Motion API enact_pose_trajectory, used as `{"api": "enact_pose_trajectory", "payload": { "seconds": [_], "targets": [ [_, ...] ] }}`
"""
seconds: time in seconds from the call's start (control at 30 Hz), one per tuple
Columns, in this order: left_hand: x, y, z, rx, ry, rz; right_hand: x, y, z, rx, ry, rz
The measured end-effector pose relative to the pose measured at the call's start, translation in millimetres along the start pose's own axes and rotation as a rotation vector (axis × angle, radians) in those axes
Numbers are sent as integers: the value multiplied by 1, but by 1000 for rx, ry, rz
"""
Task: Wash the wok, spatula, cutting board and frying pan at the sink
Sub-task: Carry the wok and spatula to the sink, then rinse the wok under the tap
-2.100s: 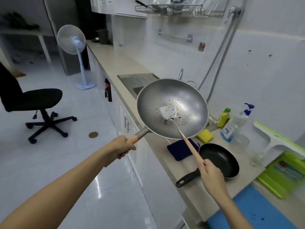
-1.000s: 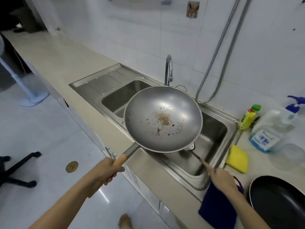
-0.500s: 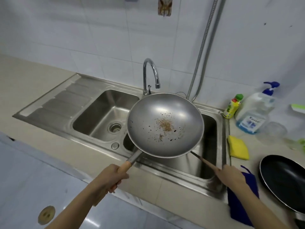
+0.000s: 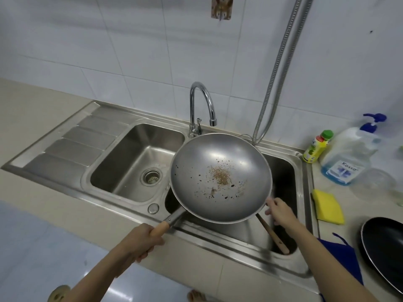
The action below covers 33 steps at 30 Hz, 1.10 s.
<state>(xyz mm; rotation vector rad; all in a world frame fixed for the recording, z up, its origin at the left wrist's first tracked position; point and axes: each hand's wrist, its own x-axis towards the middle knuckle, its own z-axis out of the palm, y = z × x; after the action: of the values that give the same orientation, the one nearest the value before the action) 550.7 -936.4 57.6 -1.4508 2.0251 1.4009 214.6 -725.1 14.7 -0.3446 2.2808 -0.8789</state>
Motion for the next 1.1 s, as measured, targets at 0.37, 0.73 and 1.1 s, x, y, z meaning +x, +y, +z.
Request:
{"api": "enact_pose_trajectory", "payload": {
  "seconds": [0.37,0.73,1.1],
  "targets": [
    [39,4,-17,55,-12,6,44,8,24,249,-37,2],
    [67,14,-35,164,-126,8,50,27,40,225,39,0],
    [130,67,-105,447,-266,124,49,31,61,149,158,96]
  ]
}}
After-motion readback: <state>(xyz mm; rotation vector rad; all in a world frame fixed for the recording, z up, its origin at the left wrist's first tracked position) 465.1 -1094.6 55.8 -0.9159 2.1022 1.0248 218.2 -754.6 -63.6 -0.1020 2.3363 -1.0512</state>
